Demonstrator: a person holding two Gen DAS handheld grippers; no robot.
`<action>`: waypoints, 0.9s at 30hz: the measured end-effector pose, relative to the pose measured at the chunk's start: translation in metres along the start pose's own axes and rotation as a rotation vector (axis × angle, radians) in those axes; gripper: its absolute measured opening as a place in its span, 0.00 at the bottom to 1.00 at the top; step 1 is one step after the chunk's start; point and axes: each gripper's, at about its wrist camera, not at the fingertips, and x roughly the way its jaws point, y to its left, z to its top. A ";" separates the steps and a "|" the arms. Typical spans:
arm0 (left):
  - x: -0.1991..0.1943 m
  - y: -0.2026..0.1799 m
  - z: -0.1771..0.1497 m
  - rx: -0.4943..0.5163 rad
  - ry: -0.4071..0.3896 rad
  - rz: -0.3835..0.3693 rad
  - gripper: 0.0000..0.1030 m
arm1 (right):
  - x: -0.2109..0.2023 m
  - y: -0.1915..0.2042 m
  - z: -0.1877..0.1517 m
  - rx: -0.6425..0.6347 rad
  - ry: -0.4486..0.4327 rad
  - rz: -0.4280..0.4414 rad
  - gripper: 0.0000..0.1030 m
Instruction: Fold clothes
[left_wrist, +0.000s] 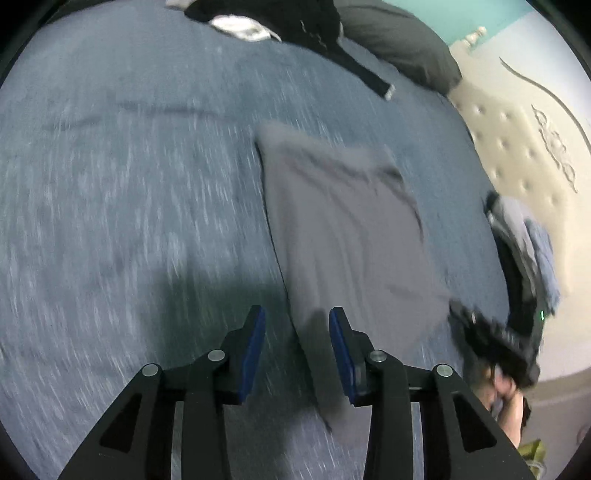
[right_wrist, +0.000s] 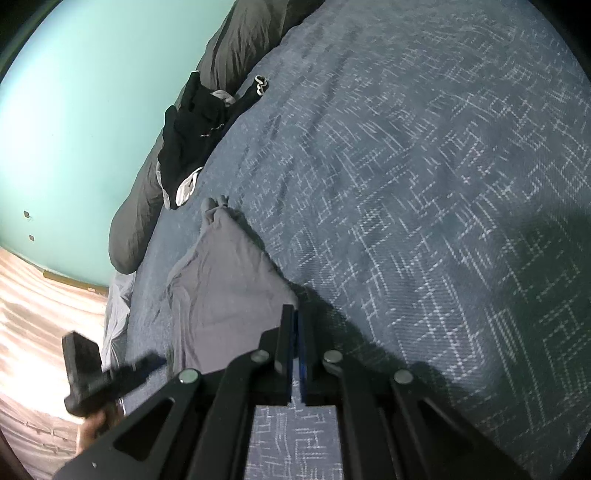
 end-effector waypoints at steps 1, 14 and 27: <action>0.001 -0.002 -0.008 -0.001 0.011 -0.007 0.38 | 0.000 0.000 0.000 0.000 0.000 0.001 0.02; 0.013 -0.013 -0.050 -0.018 0.080 -0.051 0.36 | -0.005 0.004 0.000 0.004 -0.002 0.014 0.02; -0.002 -0.001 -0.052 -0.013 0.059 -0.053 0.06 | -0.004 -0.001 0.001 0.008 0.006 0.013 0.02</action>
